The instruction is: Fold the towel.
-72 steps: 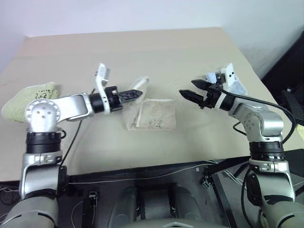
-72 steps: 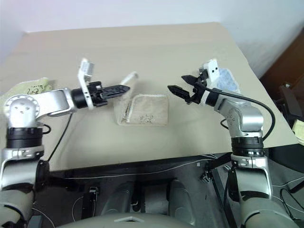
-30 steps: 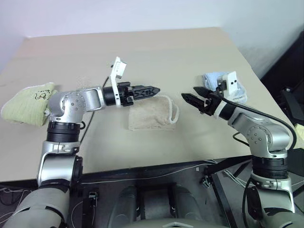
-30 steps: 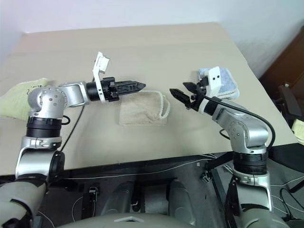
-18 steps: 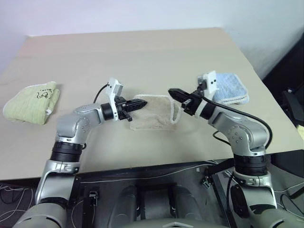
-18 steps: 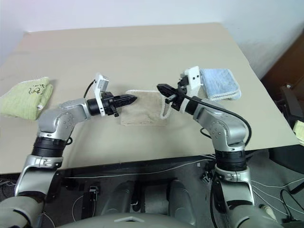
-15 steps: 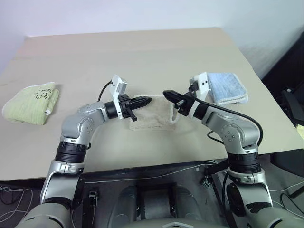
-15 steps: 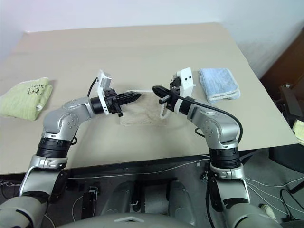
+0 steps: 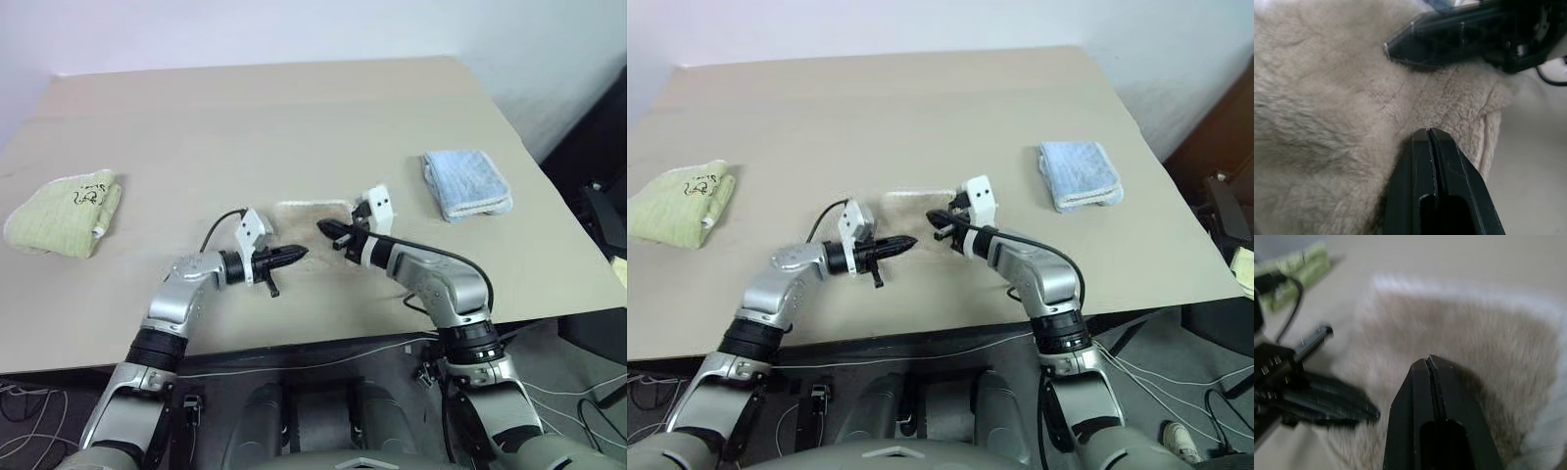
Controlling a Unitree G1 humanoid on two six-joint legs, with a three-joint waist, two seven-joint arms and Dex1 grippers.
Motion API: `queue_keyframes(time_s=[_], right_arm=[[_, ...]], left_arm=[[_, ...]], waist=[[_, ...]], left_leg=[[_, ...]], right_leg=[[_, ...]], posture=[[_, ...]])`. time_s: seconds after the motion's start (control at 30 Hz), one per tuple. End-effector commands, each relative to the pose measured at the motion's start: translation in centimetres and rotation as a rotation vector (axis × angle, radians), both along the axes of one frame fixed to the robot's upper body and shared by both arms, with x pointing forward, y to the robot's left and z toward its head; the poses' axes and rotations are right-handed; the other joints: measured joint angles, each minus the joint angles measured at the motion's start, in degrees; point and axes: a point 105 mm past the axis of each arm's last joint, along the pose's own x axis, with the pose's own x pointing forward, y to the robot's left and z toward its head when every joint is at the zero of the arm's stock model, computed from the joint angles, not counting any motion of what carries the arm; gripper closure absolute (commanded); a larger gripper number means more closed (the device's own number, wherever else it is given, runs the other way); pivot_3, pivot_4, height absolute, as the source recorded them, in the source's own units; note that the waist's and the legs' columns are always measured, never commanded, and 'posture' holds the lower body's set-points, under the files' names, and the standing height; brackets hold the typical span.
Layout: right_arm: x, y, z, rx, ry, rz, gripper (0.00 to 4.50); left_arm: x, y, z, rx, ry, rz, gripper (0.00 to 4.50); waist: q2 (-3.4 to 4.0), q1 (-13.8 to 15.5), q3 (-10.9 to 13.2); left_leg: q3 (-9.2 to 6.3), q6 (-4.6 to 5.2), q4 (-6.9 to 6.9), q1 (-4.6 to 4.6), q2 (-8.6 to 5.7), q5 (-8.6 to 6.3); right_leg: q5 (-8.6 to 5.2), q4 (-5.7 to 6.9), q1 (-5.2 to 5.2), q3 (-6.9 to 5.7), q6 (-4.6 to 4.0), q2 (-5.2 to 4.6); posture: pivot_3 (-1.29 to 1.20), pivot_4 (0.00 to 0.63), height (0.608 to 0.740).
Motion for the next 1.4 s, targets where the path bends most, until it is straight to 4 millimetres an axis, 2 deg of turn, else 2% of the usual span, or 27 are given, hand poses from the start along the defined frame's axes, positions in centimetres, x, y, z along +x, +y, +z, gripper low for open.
queue_keyframes(time_s=[0.03,0.13,0.23,0.33,0.43,0.53,0.63,0.8,0.87,1.07,1.2,1.27,1.4], right_arm=[[0.0,-0.3,-0.8,-0.008,0.014,-0.007,4.5],[0.2,-0.6,0.1,0.011,0.001,0.013,4.5],[0.4,-0.8,2.4,0.084,-0.03,0.034,3.99],[0.8,-1.8,5.0,0.159,-0.053,0.027,3.06],[0.3,-2.9,6.8,0.173,-0.077,0.052,2.08],[-0.7,-4.0,8.2,0.184,-0.082,0.096,1.03],[-1.4,-5.2,7.7,0.111,-0.028,0.122,0.02],[-1.8,-6.7,6.4,0.062,0.144,0.14,0.0],[-1.6,-7.3,5.9,0.069,0.21,0.136,0.0],[-1.3,-7.5,3.7,0.089,0.359,0.145,0.0],[-0.7,-7.7,1.2,0.147,0.475,0.12,0.0],[-1.0,-7.0,0.9,0.174,0.51,0.151,0.0],[-1.1,-5.0,1.4,0.242,0.531,0.226,0.0]], left_arm=[[-0.3,0.1,-0.7,-0.01,0.013,0.013,4.44],[-0.4,0.9,1.0,-0.044,-0.039,0.011,4.44],[-1.2,1.7,3.0,-0.13,-0.032,-0.014,4.5],[-2.1,2.6,4.3,-0.151,-0.01,-0.037,4.5],[-2.0,3.6,5.7,-0.176,-0.032,-0.008,3.91],[-2.0,4.5,6.9,-0.193,-0.045,0.007,2.86],[-2.2,5.5,7.7,-0.219,-0.037,0.011,1.86],[-2.0,6.4,7.7,-0.152,-0.06,0.041,0.1],[-1.9,6.7,6.9,-0.07,-0.105,0.061,0.04],[-1.7,6.9,6.4,-0.032,-0.144,0.097,0.04],[-1.7,6.8,6.3,-0.054,-0.141,0.119,0.04],[-1.8,6.8,6.3,-0.056,-0.143,0.123,0.04],[-2.0,6.8,6.2,-0.064,-0.14,0.13,0.04]], waist=[[0.08,-0.1,-0.1],[0.07,-0.2,-0.1],[0.08,-0.3,-0.1],[0.1,-0.4,-0.1],[0.11,-0.2,-0.1],[0.11,-0.2,-0.1],[0.11,-0.2,-0.1],[0.11,-0.3,-0.1],[0.11,-0.3,-0.1],[0.11,-0.2,-0.1],[0.11,-0.3,-0.1],[0.09,-0.5,-0.1],[0.09,-1.2,-0.1]], left_leg=[[0.0,0.0,0.01,0.01,0.0,0.0],[-0.03,-0.01,0.01,0.07,0.01,-0.01],[-0.03,-0.01,-0.01,0.04,0.02,-0.01],[-0.03,0.0,-0.02,-0.01,0.02,0.0],[-0.04,-0.01,-0.02,-0.01,0.03,-0.01],[-0.04,0.0,-0.04,-0.02,0.02,-0.02],[-0.03,0.01,-0.06,-0.02,0.02,-0.02],[-0.02,0.02,-0.06,-0.01,0.02,-0.01],[0.0,0.02,-0.06,-0.01,0.02,-0.01],[0.01,0.03,-0.07,-0.06,0.02,-0.03],[0.03,0.04,-0.08,-0.07,0.02,-0.03],[0.03,0.04,-0.08,-0.06,0.02,-0.03],[0.03,0.03,-0.08,0.01,0.07,-0.03]], right_leg=[[-0.03,0.0,0.02,0.02,-0.09,-0.02],[-0.05,0.01,0.06,0.03,-0.17,-0.01],[-0.05,0.01,0.01,0.04,-0.17,-0.01],[-0.01,0.01,-0.04,0.06,-0.1,-0.01],[-0.03,0.01,-0.04,0.05,-0.12,-0.02],[-0.06,-0.05,-0.03,0.05,-0.17,-0.03],[-0.06,-0.06,-0.03,0.05,-0.18,-0.03],[-0.09,-0.07,-0.03,0.06,-0.22,-0.03],[-0.09,-0.07,-0.04,0.08,-0.23,-0.02],[-0.1,-0.14,-0.04,0.09,-0.25,-0.05],[-0.09,-0.16,-0.05,0.1,-0.24,-0.06],[-0.09,-0.14,-0.05,0.11,-0.24,-0.06],[-0.08,-0.07,-0.04,0.11,-0.24,-0.02]], posture=[[0.0,0.15,0.74],[0.0,0.15,0.74],[0.0,0.15,0.74],[0.0,0.15,0.74],[0.0,0.15,0.74],[0.0,0.15,0.74],[0.0,0.15,0.74],[0.0,0.15,0.74],[0.0,0.15,0.74],[0.0,0.15,0.74],[0.0,0.15,0.74],[0.0,0.15,0.74],[0.0,0.15,0.74]])
